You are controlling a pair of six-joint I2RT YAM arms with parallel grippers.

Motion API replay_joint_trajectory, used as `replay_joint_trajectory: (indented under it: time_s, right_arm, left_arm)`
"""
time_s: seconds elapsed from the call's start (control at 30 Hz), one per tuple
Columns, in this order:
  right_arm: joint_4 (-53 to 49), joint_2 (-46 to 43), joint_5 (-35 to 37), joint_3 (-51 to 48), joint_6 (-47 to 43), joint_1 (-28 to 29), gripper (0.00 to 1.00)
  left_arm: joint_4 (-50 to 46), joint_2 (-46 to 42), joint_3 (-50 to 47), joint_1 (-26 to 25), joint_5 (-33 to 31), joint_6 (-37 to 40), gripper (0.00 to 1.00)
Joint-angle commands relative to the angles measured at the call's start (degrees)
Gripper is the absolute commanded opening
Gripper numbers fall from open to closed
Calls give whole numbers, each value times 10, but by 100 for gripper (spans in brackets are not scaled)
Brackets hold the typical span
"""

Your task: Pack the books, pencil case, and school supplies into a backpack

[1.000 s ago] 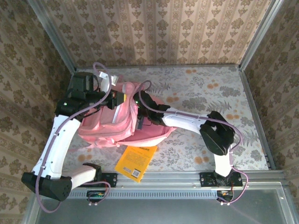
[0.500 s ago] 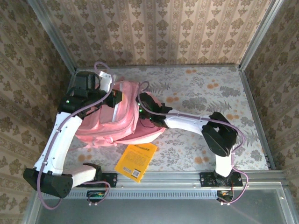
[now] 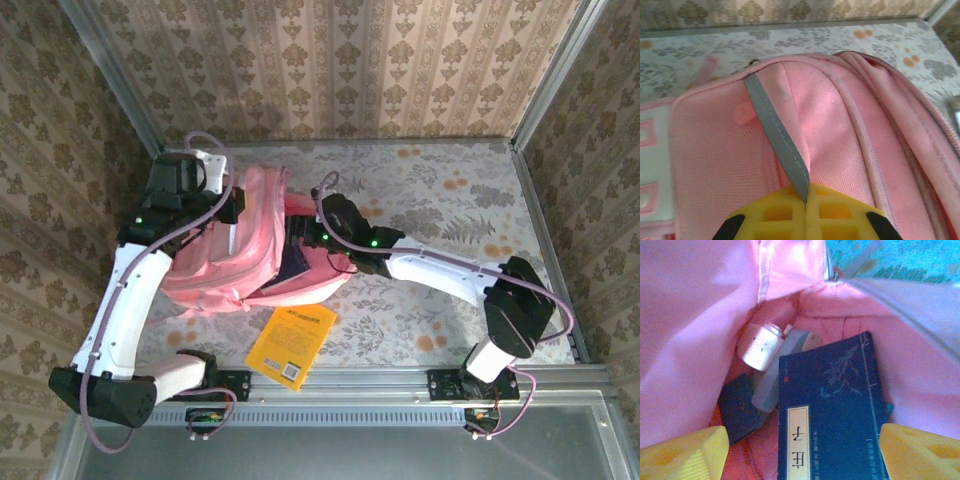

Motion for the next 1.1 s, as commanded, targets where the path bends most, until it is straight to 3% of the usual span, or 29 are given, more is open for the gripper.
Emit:
replay_joint_trajectory:
  time_s: [0.0,0.33,0.57,0.7,1.07]
  right_arm:
    - [-35,-62,56,-18,-56,-8,77]
    - [-125,-120,52,-54,-71,-43,72]
    - [-173,-98,2,-78,-63,-90,67]
    - [-204,-61,-18,-74,-39,-115,65]
    - [-252,92,-94,-8,-32,-198,64]
  left_arm:
    - [26,-10,17,25,-106,-42,0]
    - [74,18,-21,94,-128,-132,0]
    - [170,57,-77,135,-43,-197,0]
    - [206,107,-89,120,28,-192,0]
    - [235,174,-121,43,32,-172,0]
